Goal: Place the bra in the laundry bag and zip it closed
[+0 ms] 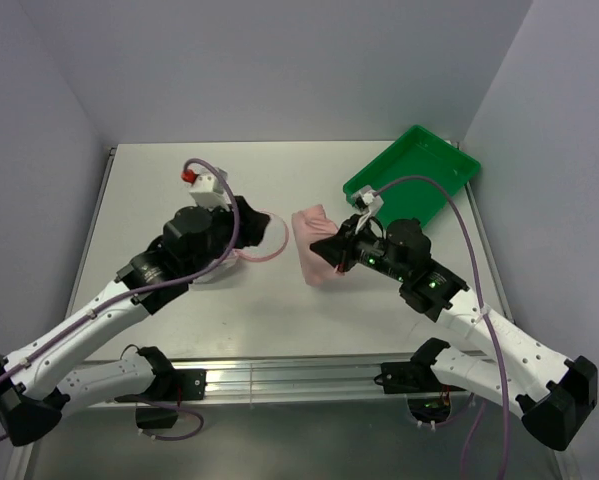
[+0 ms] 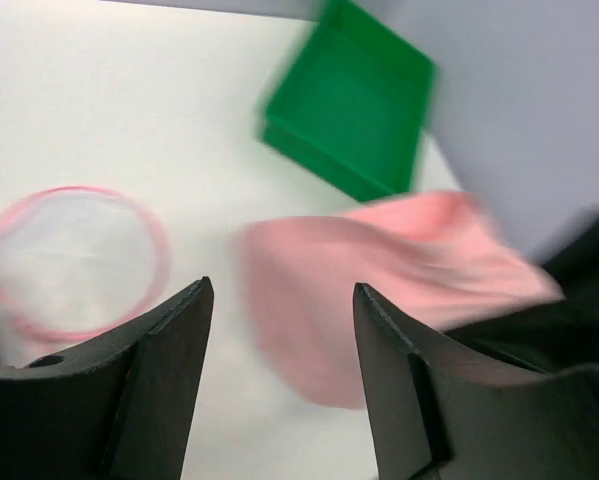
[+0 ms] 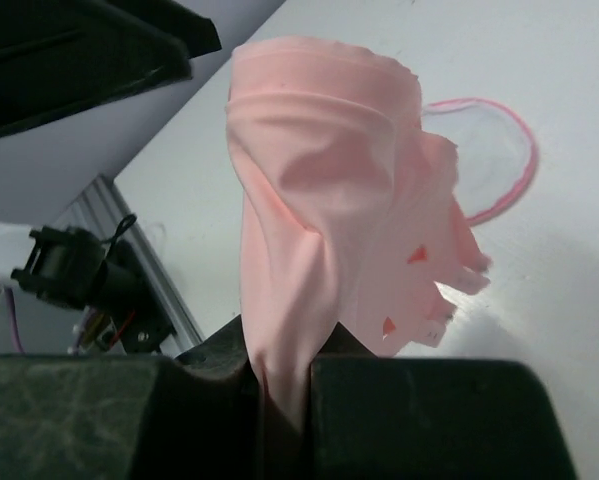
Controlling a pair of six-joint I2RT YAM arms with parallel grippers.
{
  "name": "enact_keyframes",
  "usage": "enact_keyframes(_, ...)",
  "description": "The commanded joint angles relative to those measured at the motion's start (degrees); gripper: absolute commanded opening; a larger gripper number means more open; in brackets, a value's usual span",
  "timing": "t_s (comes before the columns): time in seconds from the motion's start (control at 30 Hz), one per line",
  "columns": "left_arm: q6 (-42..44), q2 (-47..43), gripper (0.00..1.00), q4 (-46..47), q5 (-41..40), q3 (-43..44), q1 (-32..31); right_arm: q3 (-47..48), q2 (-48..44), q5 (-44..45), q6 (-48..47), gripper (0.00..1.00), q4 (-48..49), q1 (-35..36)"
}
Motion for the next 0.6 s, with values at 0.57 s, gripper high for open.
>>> enact_keyframes(0.57, 8.87, 18.23, 0.75, -23.12, -5.22, 9.2, 27.84, 4.72, -3.43, -5.06, 2.43, 0.0, 5.17, -4.44)
